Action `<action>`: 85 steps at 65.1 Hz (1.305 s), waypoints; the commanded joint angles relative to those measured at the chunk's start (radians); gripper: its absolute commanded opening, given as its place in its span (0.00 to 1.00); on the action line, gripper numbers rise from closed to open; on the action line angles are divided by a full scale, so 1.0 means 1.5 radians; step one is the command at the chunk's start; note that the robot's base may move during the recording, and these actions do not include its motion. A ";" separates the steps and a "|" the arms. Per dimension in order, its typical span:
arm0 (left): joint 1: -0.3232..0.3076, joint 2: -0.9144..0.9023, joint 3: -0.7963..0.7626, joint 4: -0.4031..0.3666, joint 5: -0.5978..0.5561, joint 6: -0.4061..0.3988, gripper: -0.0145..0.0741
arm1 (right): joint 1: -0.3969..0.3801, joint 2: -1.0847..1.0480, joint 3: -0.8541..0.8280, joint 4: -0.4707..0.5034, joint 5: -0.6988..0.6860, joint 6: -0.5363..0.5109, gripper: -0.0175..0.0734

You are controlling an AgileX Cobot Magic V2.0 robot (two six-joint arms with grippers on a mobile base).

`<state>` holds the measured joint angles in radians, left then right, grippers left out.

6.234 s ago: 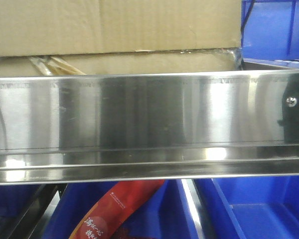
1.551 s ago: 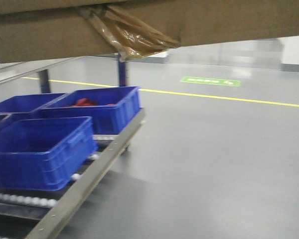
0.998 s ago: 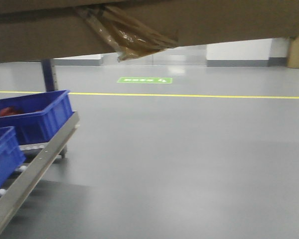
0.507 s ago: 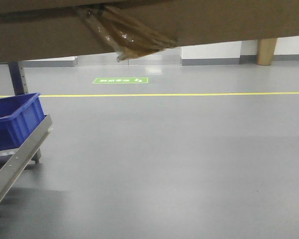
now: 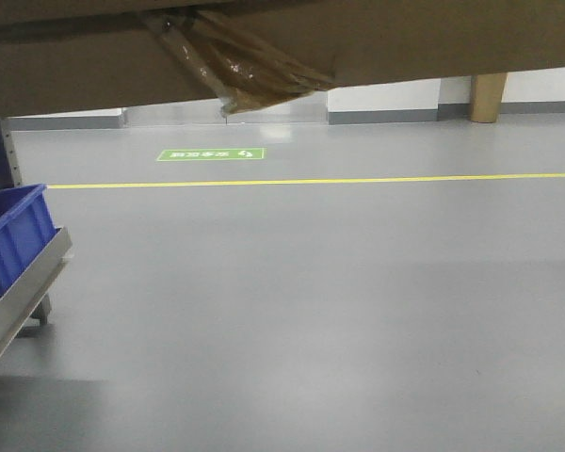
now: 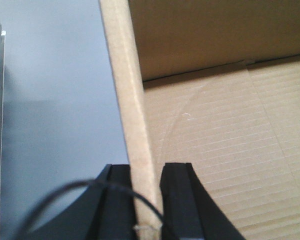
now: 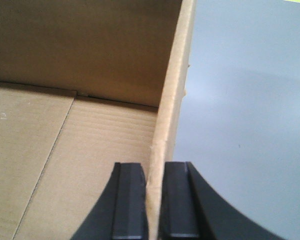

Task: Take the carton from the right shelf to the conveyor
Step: 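Hold the carton with both grippers while the base turns away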

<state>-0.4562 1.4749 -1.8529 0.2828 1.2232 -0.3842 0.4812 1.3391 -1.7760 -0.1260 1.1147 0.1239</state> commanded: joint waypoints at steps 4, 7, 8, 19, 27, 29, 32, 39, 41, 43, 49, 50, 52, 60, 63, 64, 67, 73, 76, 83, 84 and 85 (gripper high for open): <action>-0.005 -0.007 -0.003 -0.004 -0.026 0.005 0.14 | 0.000 -0.009 -0.004 0.006 -0.036 -0.011 0.12; -0.005 -0.007 -0.003 -0.004 -0.026 0.005 0.14 | 0.000 -0.009 -0.004 0.006 -0.036 -0.011 0.12; -0.005 -0.007 -0.003 -0.004 -0.026 0.005 0.14 | 0.000 -0.009 -0.004 0.006 -0.036 -0.011 0.12; -0.005 -0.007 -0.003 -0.004 -0.026 0.005 0.14 | 0.000 -0.009 -0.004 0.006 -0.036 -0.011 0.12; -0.005 -0.007 -0.003 -0.004 -0.026 0.005 0.14 | 0.000 -0.009 -0.004 0.006 -0.036 -0.011 0.12; -0.005 -0.007 -0.003 -0.004 -0.026 0.005 0.14 | 0.000 -0.009 -0.004 0.006 -0.036 -0.011 0.12; -0.005 -0.007 -0.003 -0.001 -0.026 0.005 0.14 | 0.000 -0.009 -0.004 0.006 -0.036 -0.011 0.12; -0.005 -0.007 -0.003 0.000 -0.026 0.005 0.14 | 0.000 -0.009 -0.004 0.006 -0.036 -0.011 0.12; -0.005 -0.007 -0.003 0.000 -0.026 0.005 0.14 | 0.000 -0.009 -0.004 0.006 -0.036 -0.011 0.12; -0.005 -0.007 -0.003 0.000 -0.026 0.005 0.14 | 0.000 -0.009 -0.004 0.006 -0.036 -0.011 0.12; -0.005 -0.007 -0.003 0.000 -0.026 0.005 0.14 | 0.000 -0.009 -0.004 0.006 -0.036 -0.011 0.12; -0.005 -0.007 -0.003 0.000 -0.026 0.005 0.14 | 0.000 -0.009 -0.004 0.006 -0.036 -0.011 0.12; -0.005 -0.007 -0.003 0.000 -0.026 0.005 0.14 | 0.000 -0.009 -0.004 0.006 -0.036 -0.011 0.12; -0.005 -0.007 -0.003 0.000 -0.026 0.005 0.14 | 0.000 -0.009 -0.004 0.006 -0.036 -0.011 0.12; -0.005 -0.007 -0.003 0.000 -0.026 0.005 0.14 | 0.000 -0.009 -0.004 0.006 -0.036 -0.011 0.12; -0.005 -0.007 -0.003 0.000 -0.026 0.005 0.14 | 0.000 -0.009 -0.004 0.006 -0.036 -0.011 0.12; -0.005 -0.007 -0.003 0.000 -0.026 0.005 0.14 | 0.000 -0.009 -0.004 0.006 -0.036 -0.011 0.12; -0.005 -0.007 -0.003 0.002 -0.026 0.005 0.14 | 0.000 -0.009 -0.004 0.006 -0.036 -0.011 0.12; -0.005 -0.007 -0.003 0.002 -0.026 0.005 0.14 | 0.000 -0.009 -0.004 0.006 -0.036 -0.011 0.12; -0.005 -0.007 -0.003 0.002 -0.026 0.005 0.14 | 0.000 -0.009 -0.004 0.006 -0.036 -0.011 0.12; -0.005 -0.007 -0.003 0.002 -0.026 0.005 0.14 | 0.000 -0.009 -0.004 0.006 -0.036 -0.011 0.12; -0.005 -0.007 -0.003 0.002 -0.026 0.005 0.14 | 0.000 -0.009 -0.004 0.006 -0.036 -0.011 0.12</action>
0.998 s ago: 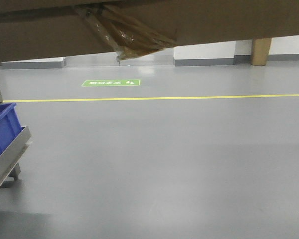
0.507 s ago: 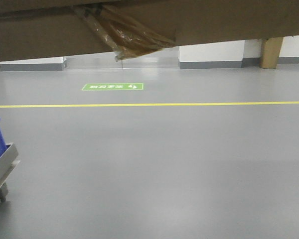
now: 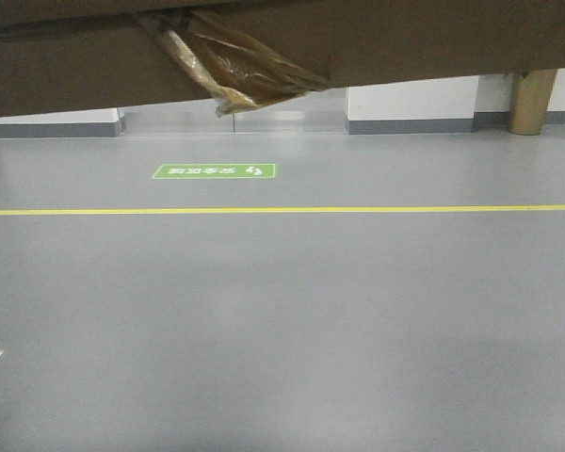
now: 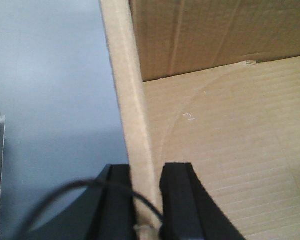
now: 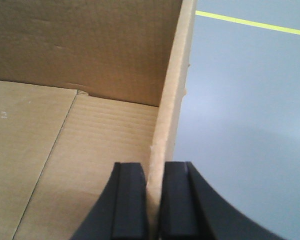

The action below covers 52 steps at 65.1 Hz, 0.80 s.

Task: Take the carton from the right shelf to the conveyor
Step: 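Hold the carton with both grippers while the base turns away, then hold the carton while the base drives up to the red conveyor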

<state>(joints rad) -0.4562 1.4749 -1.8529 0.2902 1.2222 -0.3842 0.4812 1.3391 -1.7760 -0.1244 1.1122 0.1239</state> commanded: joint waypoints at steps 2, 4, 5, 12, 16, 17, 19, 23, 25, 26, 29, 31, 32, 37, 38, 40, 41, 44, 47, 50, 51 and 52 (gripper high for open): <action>-0.005 -0.007 -0.003 -0.003 -0.025 0.005 0.14 | 0.000 -0.009 -0.004 0.005 -0.034 -0.011 0.12; -0.005 -0.007 -0.003 -0.001 -0.025 0.005 0.14 | 0.000 -0.009 -0.004 0.005 -0.034 -0.011 0.12; -0.005 -0.007 -0.003 0.001 -0.025 0.005 0.14 | 0.000 -0.009 -0.004 0.005 -0.034 -0.011 0.12; -0.005 -0.007 -0.003 0.003 -0.025 0.005 0.14 | 0.000 -0.009 -0.004 0.005 -0.034 -0.011 0.12; -0.005 -0.007 -0.003 0.003 -0.027 0.005 0.14 | 0.000 -0.009 -0.004 0.005 -0.034 -0.011 0.12; -0.005 -0.007 -0.003 0.003 -0.027 0.005 0.14 | 0.000 -0.009 -0.004 0.005 -0.034 -0.011 0.12; -0.005 -0.007 -0.003 0.003 -0.027 0.005 0.14 | 0.000 -0.009 -0.004 0.005 -0.034 -0.011 0.12; -0.005 -0.007 -0.003 0.003 -0.027 0.005 0.14 | 0.000 -0.009 -0.004 0.005 -0.034 -0.011 0.12; -0.005 -0.007 -0.003 0.006 -0.028 0.005 0.14 | 0.000 -0.009 -0.004 0.005 -0.034 -0.011 0.12; -0.005 -0.007 -0.003 0.006 -0.028 0.005 0.14 | 0.000 -0.009 -0.004 0.005 -0.034 -0.011 0.12; -0.005 -0.007 -0.003 0.006 -0.029 0.005 0.14 | 0.000 -0.009 -0.004 0.005 -0.034 -0.011 0.12; -0.005 -0.007 -0.003 0.006 -0.029 0.005 0.14 | 0.000 -0.009 -0.004 0.005 -0.034 -0.011 0.12; -0.005 -0.007 -0.003 0.006 -0.029 0.005 0.14 | 0.000 -0.009 -0.004 0.005 -0.034 -0.011 0.12; -0.005 -0.007 -0.003 0.006 -0.029 0.005 0.14 | 0.000 -0.009 -0.004 0.005 -0.034 -0.011 0.12; -0.005 -0.007 -0.003 0.006 -0.029 0.005 0.14 | 0.000 -0.009 -0.004 0.005 -0.034 -0.011 0.12; -0.005 -0.007 -0.003 0.006 -0.029 0.005 0.14 | 0.000 -0.009 -0.004 0.005 -0.034 -0.011 0.12; -0.005 -0.007 -0.003 0.006 -0.029 0.005 0.14 | 0.000 -0.009 -0.004 0.005 -0.034 -0.011 0.12; -0.005 -0.007 -0.003 0.006 -0.029 0.005 0.14 | 0.000 -0.009 -0.004 0.005 -0.034 -0.011 0.12; -0.005 -0.007 -0.003 0.006 -0.029 0.005 0.14 | 0.000 -0.009 -0.004 0.005 -0.034 -0.011 0.12; -0.005 -0.007 -0.003 0.007 -0.029 0.005 0.14 | 0.000 -0.009 -0.004 0.005 -0.034 -0.011 0.12; -0.005 -0.007 -0.003 0.007 -0.029 0.005 0.14 | 0.000 -0.009 -0.004 0.005 -0.034 -0.011 0.12; -0.005 -0.007 -0.003 0.009 -0.029 0.005 0.14 | 0.000 -0.009 -0.004 0.005 -0.034 -0.011 0.12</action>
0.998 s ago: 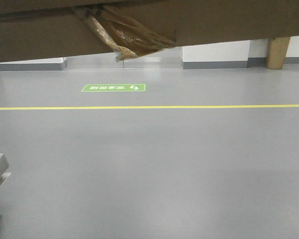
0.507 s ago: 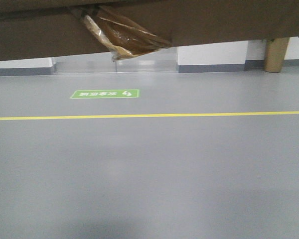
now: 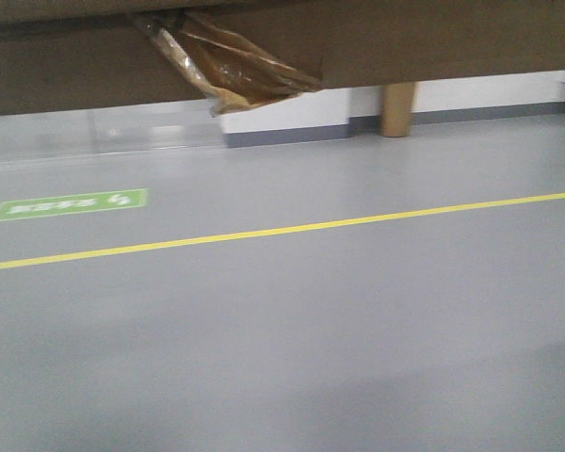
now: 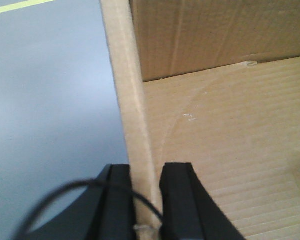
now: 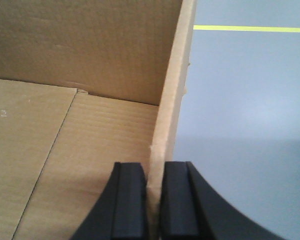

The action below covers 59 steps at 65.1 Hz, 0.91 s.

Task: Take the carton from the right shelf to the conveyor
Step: 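Hold the carton while the base drives up to the red conveyor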

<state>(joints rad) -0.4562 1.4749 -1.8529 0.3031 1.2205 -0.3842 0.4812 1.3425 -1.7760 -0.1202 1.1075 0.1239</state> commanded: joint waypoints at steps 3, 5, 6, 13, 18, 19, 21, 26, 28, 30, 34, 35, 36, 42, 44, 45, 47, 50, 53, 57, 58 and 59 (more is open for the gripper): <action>-0.005 -0.007 -0.003 0.000 -0.028 0.005 0.14 | 0.000 -0.011 -0.004 0.002 -0.031 -0.011 0.12; -0.005 -0.007 -0.003 0.000 -0.028 0.005 0.14 | 0.000 -0.011 -0.004 0.002 -0.031 -0.011 0.12; -0.005 -0.007 -0.003 0.000 -0.028 0.005 0.14 | 0.000 -0.011 -0.004 0.002 -0.031 -0.011 0.12; -0.005 -0.007 -0.003 0.000 -0.028 0.005 0.14 | 0.000 -0.011 -0.004 0.002 -0.031 -0.011 0.12; -0.005 -0.007 -0.003 0.009 -0.028 0.005 0.14 | 0.000 -0.011 -0.004 0.002 -0.031 -0.011 0.12; -0.005 -0.007 -0.003 0.014 -0.028 0.005 0.14 | 0.000 -0.011 -0.004 0.002 -0.031 -0.011 0.12; -0.005 -0.007 -0.003 0.015 -0.028 0.005 0.14 | 0.000 -0.011 -0.004 0.002 -0.031 -0.011 0.12; -0.005 -0.007 -0.003 0.017 -0.028 0.005 0.14 | 0.000 -0.011 -0.004 0.002 -0.031 -0.011 0.12; -0.005 -0.007 -0.003 0.022 -0.028 0.005 0.14 | 0.000 -0.011 -0.004 0.002 -0.031 -0.011 0.12; -0.005 -0.007 -0.003 0.028 -0.028 0.005 0.14 | 0.000 -0.011 -0.004 0.002 -0.031 -0.011 0.12; -0.005 -0.007 -0.003 0.043 -0.028 0.005 0.14 | 0.000 -0.011 -0.004 0.002 -0.031 -0.011 0.12; -0.005 -0.007 -0.003 0.045 -0.028 0.005 0.14 | 0.000 -0.011 -0.004 0.002 -0.031 -0.011 0.12; -0.005 -0.007 -0.003 0.046 -0.028 0.005 0.14 | 0.000 -0.011 -0.004 0.002 -0.031 -0.011 0.12; -0.005 -0.007 -0.003 0.063 -0.028 0.005 0.14 | 0.000 -0.011 -0.004 0.002 -0.031 -0.011 0.12; -0.005 -0.007 -0.003 0.071 -0.028 0.005 0.14 | 0.000 -0.011 -0.004 0.002 -0.031 -0.011 0.12; -0.005 -0.007 -0.003 0.074 -0.028 0.005 0.14 | 0.000 -0.011 -0.004 0.002 -0.031 -0.011 0.12; -0.005 -0.007 -0.003 0.079 -0.028 0.005 0.14 | 0.000 -0.011 -0.004 0.002 -0.031 -0.011 0.12; -0.005 -0.007 -0.003 0.093 -0.028 0.005 0.14 | 0.000 -0.011 -0.004 0.002 -0.031 -0.011 0.12; -0.005 -0.007 -0.003 0.101 -0.028 0.005 0.14 | 0.000 -0.011 -0.004 0.002 -0.031 -0.011 0.12; -0.005 -0.007 -0.003 0.106 -0.029 0.005 0.14 | 0.000 -0.011 -0.004 0.002 -0.031 -0.011 0.12; -0.005 -0.007 -0.003 0.106 -0.029 0.005 0.14 | 0.000 -0.011 -0.004 0.002 -0.031 -0.011 0.12; -0.005 -0.007 -0.003 0.106 -0.029 0.005 0.14 | 0.000 -0.011 -0.004 0.002 -0.031 -0.011 0.12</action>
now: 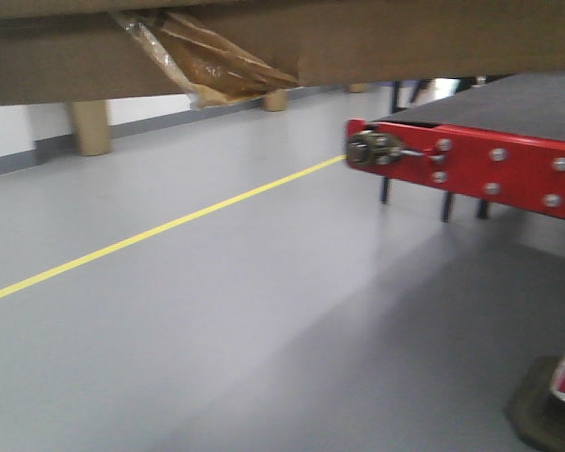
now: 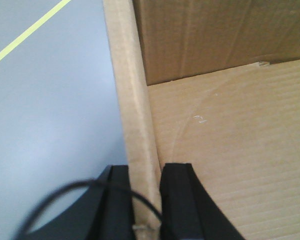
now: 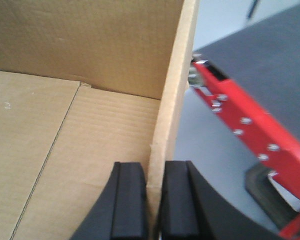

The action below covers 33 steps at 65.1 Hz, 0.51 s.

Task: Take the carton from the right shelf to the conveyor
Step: 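Hold the carton while the base drives up to the red conveyor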

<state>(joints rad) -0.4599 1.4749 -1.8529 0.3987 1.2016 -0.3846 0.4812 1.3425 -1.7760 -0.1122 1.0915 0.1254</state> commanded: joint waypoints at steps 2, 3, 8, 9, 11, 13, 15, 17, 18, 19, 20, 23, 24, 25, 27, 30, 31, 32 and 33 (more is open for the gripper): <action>-0.002 -0.007 -0.003 0.045 -0.017 0.005 0.14 | 0.000 -0.011 -0.004 -0.003 -0.020 -0.012 0.12; -0.002 -0.007 -0.003 0.045 -0.017 0.005 0.14 | 0.000 -0.011 -0.004 -0.003 -0.020 -0.012 0.12; -0.002 -0.007 -0.003 0.056 -0.017 0.005 0.14 | 0.000 -0.011 -0.004 -0.003 -0.020 -0.012 0.12; -0.002 -0.007 -0.003 0.056 -0.017 0.005 0.14 | 0.000 -0.011 -0.004 -0.003 -0.020 -0.012 0.12; -0.002 -0.007 -0.003 0.057 -0.017 0.005 0.14 | 0.000 -0.011 -0.004 -0.003 -0.020 -0.012 0.12; -0.002 -0.007 -0.003 0.057 -0.017 0.005 0.14 | 0.000 -0.011 -0.004 -0.003 -0.020 -0.012 0.12; -0.002 -0.007 -0.003 0.057 -0.017 0.005 0.14 | 0.000 -0.011 -0.004 -0.003 -0.020 -0.012 0.12; -0.002 -0.007 -0.003 0.057 -0.017 0.005 0.14 | 0.000 -0.011 -0.004 -0.003 -0.020 -0.012 0.12; -0.002 -0.007 -0.003 0.057 -0.017 0.005 0.14 | 0.000 -0.011 -0.004 -0.003 -0.020 -0.012 0.12; -0.002 -0.007 -0.003 0.057 -0.017 0.005 0.14 | 0.000 -0.011 -0.004 -0.003 -0.020 -0.012 0.12; -0.002 -0.007 -0.003 0.058 -0.017 0.005 0.14 | 0.000 -0.011 -0.004 -0.003 -0.020 -0.012 0.12; -0.002 -0.007 -0.003 0.062 -0.017 0.005 0.14 | 0.000 -0.011 -0.004 -0.003 -0.020 -0.012 0.12; -0.002 -0.007 -0.003 0.066 -0.017 0.005 0.14 | 0.000 -0.011 -0.004 -0.003 -0.020 -0.012 0.12; -0.002 -0.007 -0.003 0.067 -0.017 0.005 0.14 | 0.000 -0.011 -0.004 -0.003 -0.020 -0.012 0.12; -0.002 -0.007 -0.003 0.069 -0.017 0.005 0.14 | 0.000 -0.011 -0.004 -0.003 -0.020 -0.012 0.12; -0.002 -0.007 -0.003 0.069 -0.017 0.005 0.14 | 0.000 -0.011 -0.004 -0.003 -0.020 -0.012 0.12; -0.002 -0.007 -0.003 0.069 -0.017 0.005 0.14 | 0.000 -0.011 -0.004 -0.003 -0.020 -0.012 0.12; -0.002 -0.007 -0.003 0.069 -0.017 0.005 0.14 | 0.000 -0.011 -0.004 -0.003 -0.020 -0.012 0.12; -0.002 -0.007 -0.003 0.069 -0.017 0.005 0.14 | 0.000 -0.011 -0.004 -0.003 -0.020 -0.012 0.12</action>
<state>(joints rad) -0.4645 1.4749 -1.8529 0.4322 1.1934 -0.3846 0.4829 1.3449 -1.7760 -0.1082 1.0858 0.1254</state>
